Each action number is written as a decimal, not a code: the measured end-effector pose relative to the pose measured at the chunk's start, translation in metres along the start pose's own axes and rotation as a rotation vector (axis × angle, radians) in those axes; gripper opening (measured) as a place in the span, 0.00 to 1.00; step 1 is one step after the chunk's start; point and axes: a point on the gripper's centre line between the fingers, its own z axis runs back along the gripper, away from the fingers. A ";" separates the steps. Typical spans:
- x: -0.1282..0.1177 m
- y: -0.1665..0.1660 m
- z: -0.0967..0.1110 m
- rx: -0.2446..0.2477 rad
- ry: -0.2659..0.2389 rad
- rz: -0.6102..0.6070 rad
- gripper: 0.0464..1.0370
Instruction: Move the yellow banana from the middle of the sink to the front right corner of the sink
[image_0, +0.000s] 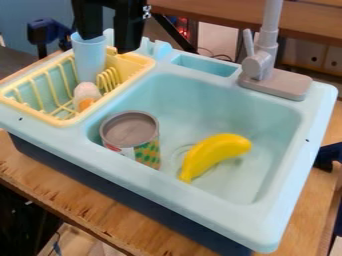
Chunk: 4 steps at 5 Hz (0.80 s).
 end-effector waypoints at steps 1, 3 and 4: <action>0.001 -0.001 -0.008 -0.007 0.028 -0.003 0.97; 0.017 -0.063 -0.026 -0.004 -0.015 -0.206 0.97; 0.018 -0.091 -0.036 -0.005 -0.028 -0.322 0.97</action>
